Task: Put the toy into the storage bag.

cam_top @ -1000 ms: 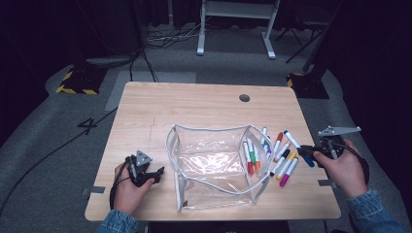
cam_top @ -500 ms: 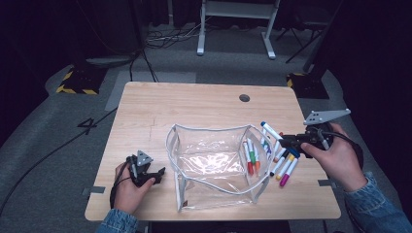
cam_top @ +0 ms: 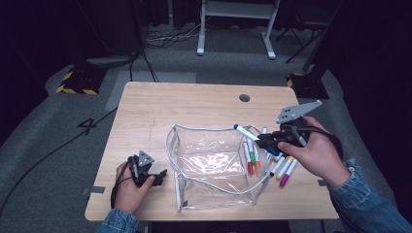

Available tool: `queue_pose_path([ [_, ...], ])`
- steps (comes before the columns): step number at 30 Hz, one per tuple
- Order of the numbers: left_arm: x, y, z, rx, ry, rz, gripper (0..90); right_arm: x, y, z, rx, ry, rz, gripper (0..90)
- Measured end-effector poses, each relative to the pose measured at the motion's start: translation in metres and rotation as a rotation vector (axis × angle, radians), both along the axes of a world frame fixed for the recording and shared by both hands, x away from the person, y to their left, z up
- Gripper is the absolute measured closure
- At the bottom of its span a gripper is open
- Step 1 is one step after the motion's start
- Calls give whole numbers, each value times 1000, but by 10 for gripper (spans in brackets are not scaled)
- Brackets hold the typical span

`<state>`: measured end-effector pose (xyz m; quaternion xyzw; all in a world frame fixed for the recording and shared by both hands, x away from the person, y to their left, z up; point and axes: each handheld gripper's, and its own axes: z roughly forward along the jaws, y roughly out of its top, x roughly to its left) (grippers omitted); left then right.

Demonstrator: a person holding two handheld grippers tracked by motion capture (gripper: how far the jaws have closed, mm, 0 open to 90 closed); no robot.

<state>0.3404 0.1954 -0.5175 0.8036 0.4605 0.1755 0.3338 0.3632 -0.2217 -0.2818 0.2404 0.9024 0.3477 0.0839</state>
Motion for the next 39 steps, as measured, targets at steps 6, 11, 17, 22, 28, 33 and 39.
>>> queue_pose_path([
  [6, 1, -1, 0, -2, 0, -3, 150, 0, 30, -3, -40, 21, 71, 773],
  [11, 1, -1, 0, -2, 0, -3, 150, -2, 56, -10, -62, 54, 142, 773],
  [17, 1, -1, 0, 3, 2, -4, 143, -4, 81, -18, -114, 90, 213, 773],
  [22, 2, -2, 0, 2, 5, -3, 137, -3, 101, -27, -166, 118, 268, 773],
  [28, 2, -2, 0, 2, 5, -3, 136, -3, 121, -39, -232, 151, 328, 773],
  [33, 2, -2, 0, 2, 5, -3, 137, -3, 133, -48, -299, 183, 367, 773],
  [39, 2, -2, 0, 2, 4, -3, 137, -1, 143, -61, -371, 212, 397, 772],
])
